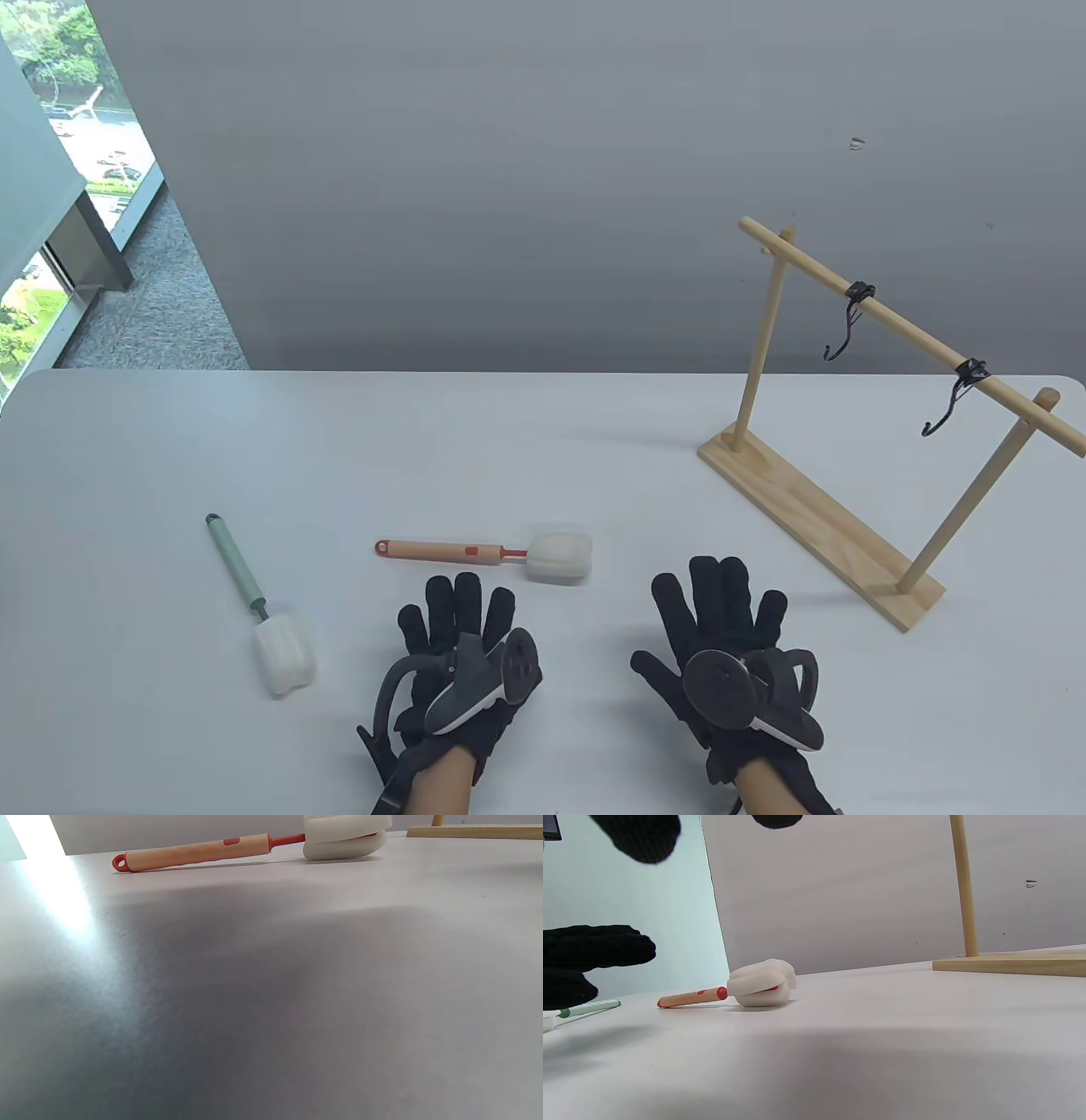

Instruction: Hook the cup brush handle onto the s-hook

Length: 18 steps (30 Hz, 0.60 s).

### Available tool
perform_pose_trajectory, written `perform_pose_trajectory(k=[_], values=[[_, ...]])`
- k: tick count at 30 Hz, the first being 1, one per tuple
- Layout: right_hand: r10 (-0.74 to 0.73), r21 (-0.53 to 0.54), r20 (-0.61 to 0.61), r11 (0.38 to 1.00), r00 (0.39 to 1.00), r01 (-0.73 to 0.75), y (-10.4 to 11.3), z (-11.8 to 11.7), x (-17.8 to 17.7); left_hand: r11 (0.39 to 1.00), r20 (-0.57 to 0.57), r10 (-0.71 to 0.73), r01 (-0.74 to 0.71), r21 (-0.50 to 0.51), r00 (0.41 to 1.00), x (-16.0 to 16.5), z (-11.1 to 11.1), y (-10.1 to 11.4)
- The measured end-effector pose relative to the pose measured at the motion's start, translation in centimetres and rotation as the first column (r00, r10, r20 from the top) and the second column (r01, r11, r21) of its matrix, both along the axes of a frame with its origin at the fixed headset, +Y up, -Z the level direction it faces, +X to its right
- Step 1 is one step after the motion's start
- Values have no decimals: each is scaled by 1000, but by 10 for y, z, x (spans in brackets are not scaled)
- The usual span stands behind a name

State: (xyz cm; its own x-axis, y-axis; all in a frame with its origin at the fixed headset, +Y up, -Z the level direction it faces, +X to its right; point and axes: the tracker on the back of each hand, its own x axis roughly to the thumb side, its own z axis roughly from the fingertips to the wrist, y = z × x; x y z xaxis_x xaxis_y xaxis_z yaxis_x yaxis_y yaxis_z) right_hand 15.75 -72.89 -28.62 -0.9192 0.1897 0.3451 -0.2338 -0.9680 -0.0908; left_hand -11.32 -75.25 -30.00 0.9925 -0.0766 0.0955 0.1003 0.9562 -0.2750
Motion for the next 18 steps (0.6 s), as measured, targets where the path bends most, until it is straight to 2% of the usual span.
perform_pose_trajectory(k=[8, 14, 16, 18], values=[[7, -21, 3, 1000, 1000, -7, -1, -2, -1, 995, -124, 104, -103, 14, 987, -30, -9, -1], [-26, -21, 20, 999, 999, 27, 2, -1, 3, 997, -159, 15, -2, 82, 987, -36, -30, 3], [-42, -20, 25, 999, 999, 43, 3, 0, 5, 988, -115, -113, 124, 88, 987, -36, -45, 5], [-52, -22, 27, 998, 998, 53, 3, 0, 6, 970, -122, -209, 221, 101, 970, -34, -58, 5]])
